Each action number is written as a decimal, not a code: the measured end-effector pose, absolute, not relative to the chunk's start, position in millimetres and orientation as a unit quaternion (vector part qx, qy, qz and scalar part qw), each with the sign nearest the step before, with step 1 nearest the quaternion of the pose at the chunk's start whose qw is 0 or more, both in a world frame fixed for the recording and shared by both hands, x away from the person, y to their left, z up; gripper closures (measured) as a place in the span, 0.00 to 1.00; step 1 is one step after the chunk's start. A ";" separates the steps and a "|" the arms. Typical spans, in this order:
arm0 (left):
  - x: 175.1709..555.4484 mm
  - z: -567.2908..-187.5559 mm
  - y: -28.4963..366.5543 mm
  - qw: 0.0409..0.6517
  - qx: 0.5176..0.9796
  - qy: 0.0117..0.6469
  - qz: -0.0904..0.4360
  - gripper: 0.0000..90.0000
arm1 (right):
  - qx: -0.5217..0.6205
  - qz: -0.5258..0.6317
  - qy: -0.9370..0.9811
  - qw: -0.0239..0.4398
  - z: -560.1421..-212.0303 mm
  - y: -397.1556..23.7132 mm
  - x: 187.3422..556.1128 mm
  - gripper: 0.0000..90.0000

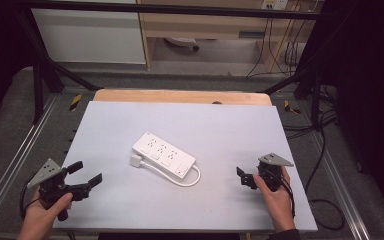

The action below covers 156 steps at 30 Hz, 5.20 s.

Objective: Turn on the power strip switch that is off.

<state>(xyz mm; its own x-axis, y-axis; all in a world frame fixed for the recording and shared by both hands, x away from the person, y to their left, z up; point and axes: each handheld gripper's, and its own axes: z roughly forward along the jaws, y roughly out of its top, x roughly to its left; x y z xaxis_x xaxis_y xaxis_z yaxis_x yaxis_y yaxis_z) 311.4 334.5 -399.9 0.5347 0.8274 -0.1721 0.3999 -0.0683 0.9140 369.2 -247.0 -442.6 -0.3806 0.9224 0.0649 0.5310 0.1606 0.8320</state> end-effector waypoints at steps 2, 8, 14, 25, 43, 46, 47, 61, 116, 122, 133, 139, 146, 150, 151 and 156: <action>314.2 -398.1 332.6 0.519 0.705 0.438 0.207 0.08 | 0.502 0.409 0.722 0.242 -442.6 -247.2 369.3 0.04; 321.0 -389.6 328.5 0.522 0.705 0.432 0.210 0.08 | 0.502 0.414 0.722 0.237 -441.9 -247.6 369.3 0.04; 325.7 -384.9 330.2 0.521 0.703 0.438 0.207 0.08 | 0.498 0.415 0.725 0.233 -441.6 -246.9 368.7 0.04; 332.1 -372.5 336.6 0.521 0.698 0.444 0.208 0.08 | 0.497 0.418 0.723 0.233 -440.9 -246.8 368.0 0.03; 339.3 -359.9 325.1 0.521 0.710 0.424 0.210 0.07 | 0.496 0.417 0.724 0.237 -440.7 -247.5 367.6 0.04; 340.6 -358.5 323.1 0.521 0.712 0.419 0.215 0.07 | 0.498 0.419 0.722 0.235 -440.5 -247.7 367.3 0.04; 341.1 -358.4 322.1 0.521 0.712 0.419 0.215 0.07 | 0.498 0.419 0.722 0.235 -440.4 -247.7 367.3 0.04; 349.2 -352.4 304.9 0.518 0.722 0.406 0.214 0.07 | 0.498 0.421 0.721 0.233 -440.1 -247.6 367.1 0.03; 385.6 -353.3 244.4 0.491 0.763 0.377 0.185 0.07 | 0.500 0.423 0.719 0.233 -439.5 -249.7 366.7 0.03; 389.5 -356.1 239.4 0.487 0.766 0.377 0.182 0.07 | 0.501 0.424 0.718 0.233 -439.3 -250.3 366.7 0.03; 395.4 -361.1 229.4 0.478 0.775 0.374 0.176 0.07 | 0.502 0.424 0.716 0.234 -439.4 -251.2 367.1 0.03; 397.1 -363.7 223.9 0.475 0.780 0.370 0.172 0.07 | 0.501 0.425 0.716 0.236 -439.3 -252.1 367.2 0.03; 400.9 -367.8 219.5 0.469 0.783 0.370 0.169 0.07 | 0.501 0.426 0.716 0.235 -439.0 -252.3 367.0 0.03; 403.3 -370.5 217.5 0.465 0.787 0.369 0.167 0.07 | 0.503 0.426 0.715 0.234 -438.9 -252.3 366.9 0.03; 403.7 -371.3 216.8 0.466 0.786 0.370 0.167 0.07 | 0.502 0.425 0.716 0.235 -439.1 -252.4 367.0 0.03; 404.4 -374.5 212.9 0.462 0.792 0.363 0.167 0.08 | 0.503 0.425 0.715 0.234 -439.1 -252.4 367.0 0.03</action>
<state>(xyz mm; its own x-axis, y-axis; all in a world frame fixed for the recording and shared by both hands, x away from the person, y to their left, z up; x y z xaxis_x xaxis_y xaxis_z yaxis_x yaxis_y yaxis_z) 404.4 212.9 -374.5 0.6808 0.7290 -0.0710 0.4206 -0.3098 0.8527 367.0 -252.4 -439.1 -0.3850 0.9183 0.0924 0.5204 0.1333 0.8434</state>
